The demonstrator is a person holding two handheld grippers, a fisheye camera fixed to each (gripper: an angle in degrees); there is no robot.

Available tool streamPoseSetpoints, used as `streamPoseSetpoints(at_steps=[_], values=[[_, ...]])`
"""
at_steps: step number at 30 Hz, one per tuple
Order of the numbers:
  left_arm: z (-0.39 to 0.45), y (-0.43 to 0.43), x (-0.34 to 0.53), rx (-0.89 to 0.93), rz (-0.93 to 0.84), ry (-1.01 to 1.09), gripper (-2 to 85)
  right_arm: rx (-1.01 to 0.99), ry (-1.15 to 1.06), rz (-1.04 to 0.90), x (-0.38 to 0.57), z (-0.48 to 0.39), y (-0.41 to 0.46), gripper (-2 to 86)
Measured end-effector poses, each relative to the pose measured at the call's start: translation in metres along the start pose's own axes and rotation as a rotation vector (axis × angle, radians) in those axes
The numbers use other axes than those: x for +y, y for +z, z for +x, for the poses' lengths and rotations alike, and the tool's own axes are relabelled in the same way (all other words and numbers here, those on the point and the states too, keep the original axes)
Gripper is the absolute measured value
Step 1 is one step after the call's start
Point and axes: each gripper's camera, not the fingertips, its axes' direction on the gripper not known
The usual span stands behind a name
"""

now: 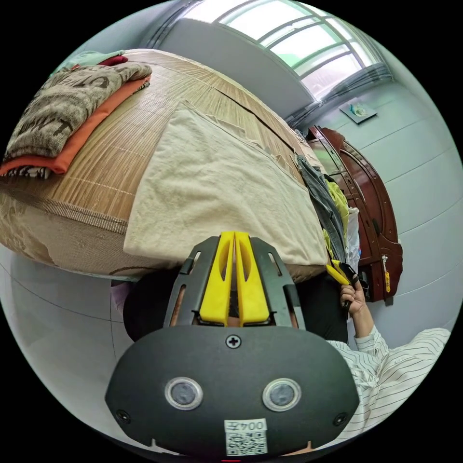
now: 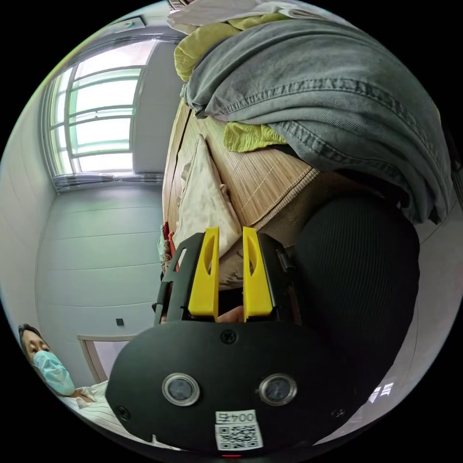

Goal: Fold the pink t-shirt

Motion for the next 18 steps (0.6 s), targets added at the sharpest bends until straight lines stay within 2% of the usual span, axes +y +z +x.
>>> streamPoseSetpoints(at_steps=[12, 18], values=[[-0.020, 0.002, -0.012, -0.021, -0.037, -0.048, 0.1, 0.000, 0.019, -0.082, -0.007, -0.004, 0.016, 8.3], [-0.026, -0.001, -0.018, -0.040, -0.048, -0.050, 0.0, 0.042, 0.003, -0.061, -0.004, -0.013, 0.025, 2.4]])
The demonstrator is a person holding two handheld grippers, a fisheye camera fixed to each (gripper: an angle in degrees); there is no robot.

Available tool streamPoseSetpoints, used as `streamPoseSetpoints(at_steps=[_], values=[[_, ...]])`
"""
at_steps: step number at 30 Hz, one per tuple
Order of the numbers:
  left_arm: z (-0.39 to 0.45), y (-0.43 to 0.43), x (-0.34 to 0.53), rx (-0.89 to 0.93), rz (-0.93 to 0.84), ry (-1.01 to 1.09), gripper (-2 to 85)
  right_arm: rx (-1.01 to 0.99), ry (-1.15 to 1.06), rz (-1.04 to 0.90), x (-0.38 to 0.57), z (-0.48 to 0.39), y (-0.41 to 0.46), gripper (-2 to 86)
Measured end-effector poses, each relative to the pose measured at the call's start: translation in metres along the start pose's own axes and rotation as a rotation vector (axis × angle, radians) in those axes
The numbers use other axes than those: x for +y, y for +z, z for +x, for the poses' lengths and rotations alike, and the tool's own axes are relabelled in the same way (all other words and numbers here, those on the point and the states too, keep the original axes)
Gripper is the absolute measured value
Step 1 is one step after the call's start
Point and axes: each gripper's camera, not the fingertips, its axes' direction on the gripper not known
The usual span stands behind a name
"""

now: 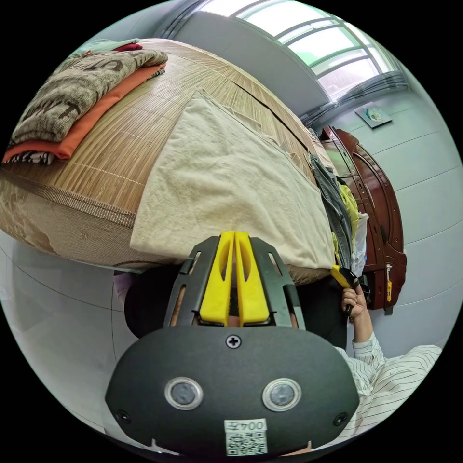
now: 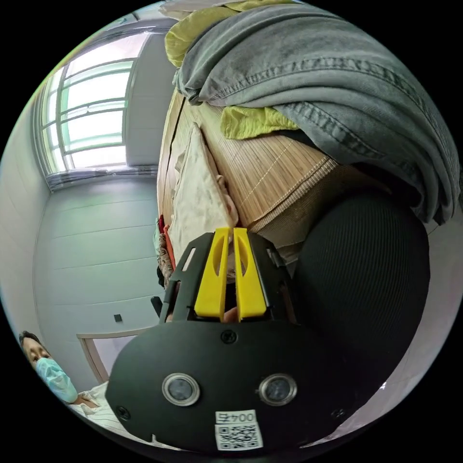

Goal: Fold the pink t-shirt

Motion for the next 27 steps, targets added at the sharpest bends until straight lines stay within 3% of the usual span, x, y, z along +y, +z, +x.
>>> streamPoseSetpoints(at_steps=[4, 8, 15, 18, 20, 23, 27], values=[[-0.005, -0.003, -0.004, -0.013, -0.007, 0.003, 0.0, 0.331, -0.279, 0.016, 0.006, -0.054, 0.003, 0.5], [-0.011, -0.008, -0.007, -0.009, -0.009, -0.002, 0.0, 0.500, -0.399, -0.033, 0.008, -0.079, 0.024, 0.4], [-0.028, -0.019, -0.011, 0.014, 0.000, -0.020, 0.1, 0.397, -0.278, -0.083, 0.001, -0.064, 0.031, 4.3], [-0.036, -0.025, -0.012, 0.028, 0.004, -0.028, 0.1, 0.393, -0.206, -0.001, 0.006, -0.060, 0.009, 4.8], [-0.039, -0.029, -0.013, 0.028, 0.007, -0.024, 0.1, 0.412, -0.254, 0.091, 0.016, -0.075, 0.000, 3.5], [-0.043, -0.036, -0.014, 0.024, 0.011, -0.015, 0.1, 0.326, -0.394, 0.070, 0.021, -0.102, 0.023, 2.7], [-0.060, -0.066, -0.012, 0.082, 0.080, -0.037, 0.3, 0.446, -0.266, -0.019, 0.001, -0.086, 0.055, 3.1]])
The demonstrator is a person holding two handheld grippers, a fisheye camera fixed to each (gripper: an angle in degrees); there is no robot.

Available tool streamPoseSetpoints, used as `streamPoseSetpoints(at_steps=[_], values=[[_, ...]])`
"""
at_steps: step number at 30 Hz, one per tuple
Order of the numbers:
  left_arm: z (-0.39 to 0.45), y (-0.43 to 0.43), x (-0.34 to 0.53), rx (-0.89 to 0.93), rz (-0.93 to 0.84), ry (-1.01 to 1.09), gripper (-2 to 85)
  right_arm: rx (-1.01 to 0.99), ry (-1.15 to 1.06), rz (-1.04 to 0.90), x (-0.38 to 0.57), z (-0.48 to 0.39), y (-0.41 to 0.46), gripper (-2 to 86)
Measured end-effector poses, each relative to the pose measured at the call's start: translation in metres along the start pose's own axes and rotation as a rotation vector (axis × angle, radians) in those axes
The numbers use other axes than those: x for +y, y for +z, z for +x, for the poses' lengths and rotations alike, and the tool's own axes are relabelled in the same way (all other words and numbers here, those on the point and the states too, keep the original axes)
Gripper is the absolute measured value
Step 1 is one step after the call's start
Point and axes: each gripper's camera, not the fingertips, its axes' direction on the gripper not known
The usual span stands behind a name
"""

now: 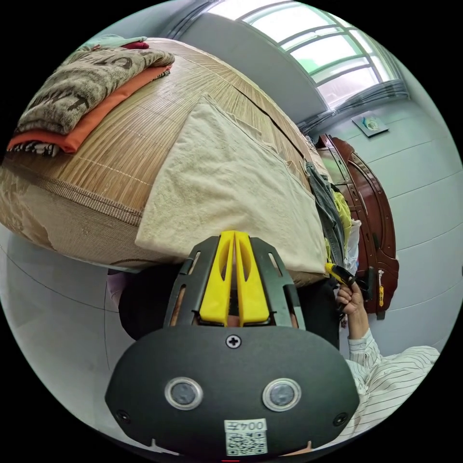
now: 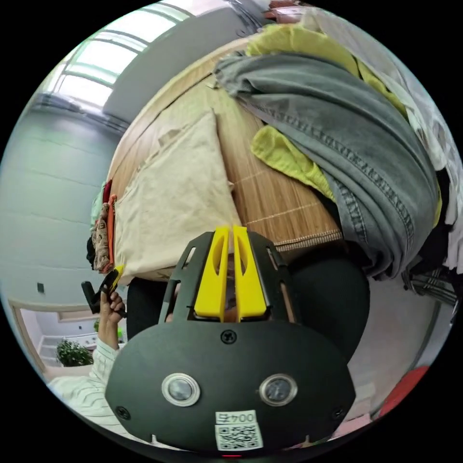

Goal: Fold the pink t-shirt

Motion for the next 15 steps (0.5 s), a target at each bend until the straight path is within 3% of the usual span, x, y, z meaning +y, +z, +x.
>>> streamPoseSetpoints(at_steps=[7, 15], values=[[-0.104, -0.092, 0.021, 0.191, 0.189, -0.229, 2.3, -0.093, -0.015, 0.054, 0.007, -0.020, -0.007, 1.5], [-0.162, -0.077, 0.032, 0.370, 0.166, -0.377, 11.7, -0.081, 0.046, 0.014, 0.001, -0.018, 0.017, -0.4]])
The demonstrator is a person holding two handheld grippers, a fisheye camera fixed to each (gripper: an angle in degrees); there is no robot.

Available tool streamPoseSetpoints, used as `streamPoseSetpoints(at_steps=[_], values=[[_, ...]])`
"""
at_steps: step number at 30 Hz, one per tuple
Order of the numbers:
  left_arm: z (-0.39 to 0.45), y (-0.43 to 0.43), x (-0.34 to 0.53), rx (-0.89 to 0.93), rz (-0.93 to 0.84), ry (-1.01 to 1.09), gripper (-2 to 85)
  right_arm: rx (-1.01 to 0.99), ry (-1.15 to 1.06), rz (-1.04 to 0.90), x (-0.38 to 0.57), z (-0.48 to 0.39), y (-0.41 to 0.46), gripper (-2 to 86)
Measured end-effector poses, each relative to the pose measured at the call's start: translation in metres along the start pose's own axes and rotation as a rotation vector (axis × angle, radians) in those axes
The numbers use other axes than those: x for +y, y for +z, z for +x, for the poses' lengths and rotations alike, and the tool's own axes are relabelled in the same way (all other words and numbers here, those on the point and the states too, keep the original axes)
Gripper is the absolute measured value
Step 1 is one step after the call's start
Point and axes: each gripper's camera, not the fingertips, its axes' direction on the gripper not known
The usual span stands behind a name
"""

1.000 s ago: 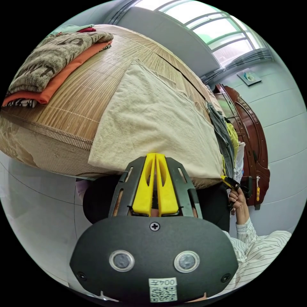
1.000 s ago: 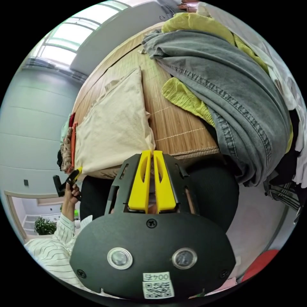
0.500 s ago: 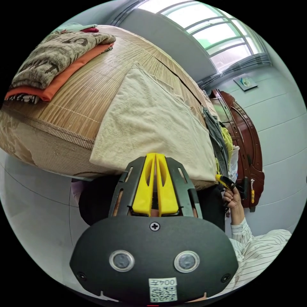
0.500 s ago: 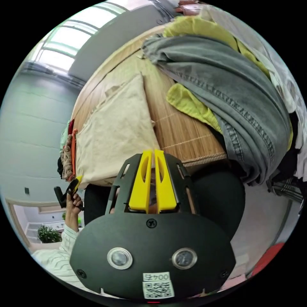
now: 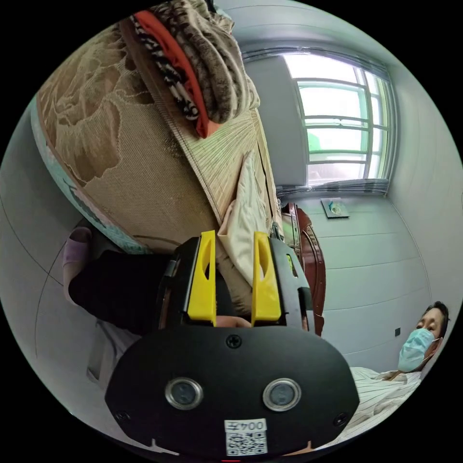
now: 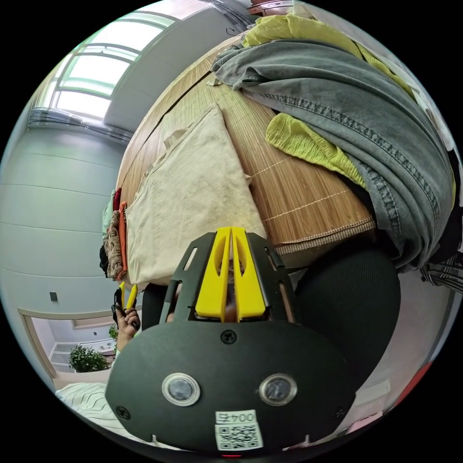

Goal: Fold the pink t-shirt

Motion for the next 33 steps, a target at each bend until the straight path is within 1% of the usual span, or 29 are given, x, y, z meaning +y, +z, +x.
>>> streamPoseSetpoints(at_steps=[3, 5, 8, 12, 14, 17, 19, 22, 28, 33], values=[[-0.006, 0.003, -0.005, -0.009, -0.006, -0.008, 12.0, 0.001, -0.014, -0.003, -0.002, -0.005, -0.002, -0.6], [-0.007, 0.005, -0.008, -0.003, -0.013, -0.012, 11.9, -0.019, -0.058, 0.004, -0.003, -0.018, -0.005, -0.6], [-0.005, 0.010, -0.012, -0.017, -0.021, -0.005, 10.7, 0.007, -0.121, -0.003, -0.006, -0.033, 0.001, -0.7], [-0.002, 0.013, -0.013, -0.061, -0.028, 0.000, 5.8, 0.059, -0.119, -0.043, -0.010, -0.031, 0.017, -0.7], [0.003, 0.013, -0.012, -0.085, -0.026, 0.013, 4.2, 0.048, -0.117, -0.037, -0.010, -0.025, 0.018, -0.7], [0.016, 0.016, -0.010, -0.153, -0.025, 0.041, 2.8, 0.051, -0.112, -0.041, -0.013, -0.023, 0.017, -0.7], [0.024, 0.019, -0.010, -0.232, -0.035, 0.082, 2.0, 0.065, -0.109, -0.045, -0.016, -0.023, 0.017, -0.7], [0.019, 0.024, -0.009, -0.217, -0.043, 0.065, 1.6, 0.083, -0.107, -0.044, -0.020, -0.023, 0.017, -0.7], [0.033, 0.032, 0.003, -0.259, -0.048, 0.104, 1.5, 0.075, -0.109, -0.043, -0.025, -0.016, 0.013, -0.6], [0.042, 0.022, 0.022, -0.208, -0.005, 0.149, 1.9, 0.056, -0.130, -0.037, -0.027, -0.010, 0.007, 0.0]])
